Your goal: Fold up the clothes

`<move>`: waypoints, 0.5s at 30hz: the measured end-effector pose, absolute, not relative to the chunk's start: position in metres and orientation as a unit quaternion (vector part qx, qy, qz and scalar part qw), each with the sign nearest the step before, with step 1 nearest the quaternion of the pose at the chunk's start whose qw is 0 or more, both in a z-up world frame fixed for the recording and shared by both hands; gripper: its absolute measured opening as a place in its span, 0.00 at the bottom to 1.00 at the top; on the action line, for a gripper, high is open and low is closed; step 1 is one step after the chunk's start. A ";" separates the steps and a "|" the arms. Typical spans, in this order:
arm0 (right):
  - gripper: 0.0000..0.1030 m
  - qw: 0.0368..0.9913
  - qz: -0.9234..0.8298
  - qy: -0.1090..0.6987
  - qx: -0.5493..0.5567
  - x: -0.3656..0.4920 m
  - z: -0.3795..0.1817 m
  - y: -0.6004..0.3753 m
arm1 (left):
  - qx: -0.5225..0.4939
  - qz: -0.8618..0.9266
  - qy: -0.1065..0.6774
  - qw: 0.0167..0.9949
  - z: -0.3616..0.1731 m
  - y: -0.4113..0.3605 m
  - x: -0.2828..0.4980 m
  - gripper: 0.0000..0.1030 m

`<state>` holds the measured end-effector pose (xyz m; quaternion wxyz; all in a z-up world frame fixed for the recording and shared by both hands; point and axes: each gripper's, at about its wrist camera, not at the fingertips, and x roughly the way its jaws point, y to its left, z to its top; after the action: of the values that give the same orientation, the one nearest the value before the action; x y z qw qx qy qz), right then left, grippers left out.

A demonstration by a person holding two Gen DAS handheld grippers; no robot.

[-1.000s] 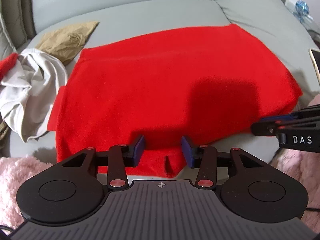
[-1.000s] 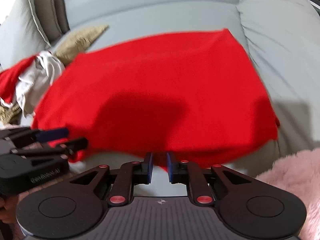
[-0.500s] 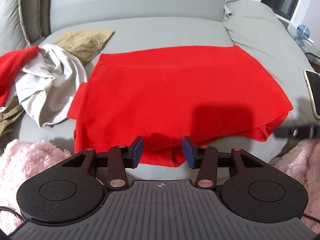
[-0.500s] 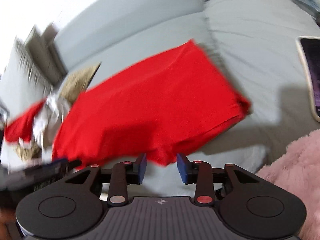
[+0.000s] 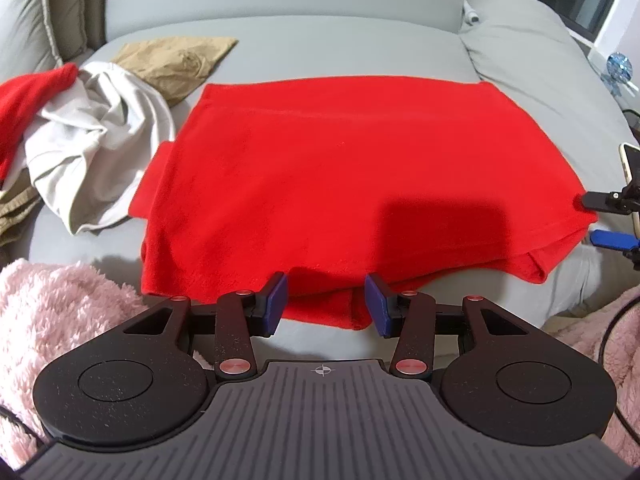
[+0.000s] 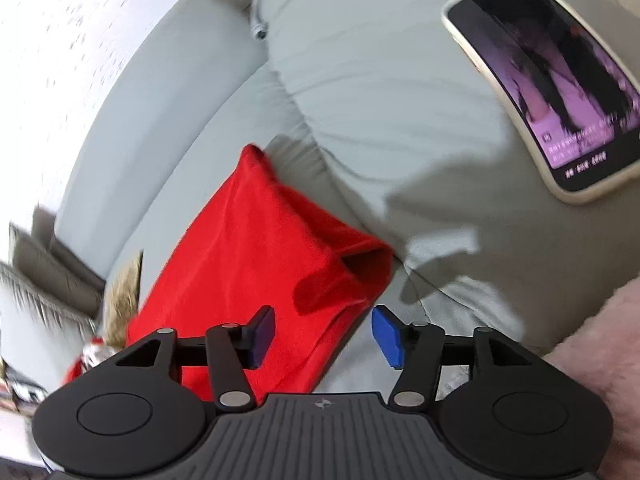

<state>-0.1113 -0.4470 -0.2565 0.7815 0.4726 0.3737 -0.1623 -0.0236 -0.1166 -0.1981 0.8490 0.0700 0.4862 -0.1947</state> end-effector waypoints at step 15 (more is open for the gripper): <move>0.50 0.734 -0.175 0.260 0.603 -0.135 -0.294 -0.438 | 0.073 -0.184 0.495 0.846 -0.203 -0.122 -0.019 0.47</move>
<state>-0.1348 -0.4376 -0.2942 0.7338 0.6025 0.2605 -0.1753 -0.0188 -0.1217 -0.2028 0.8460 0.0732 0.4953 -0.1836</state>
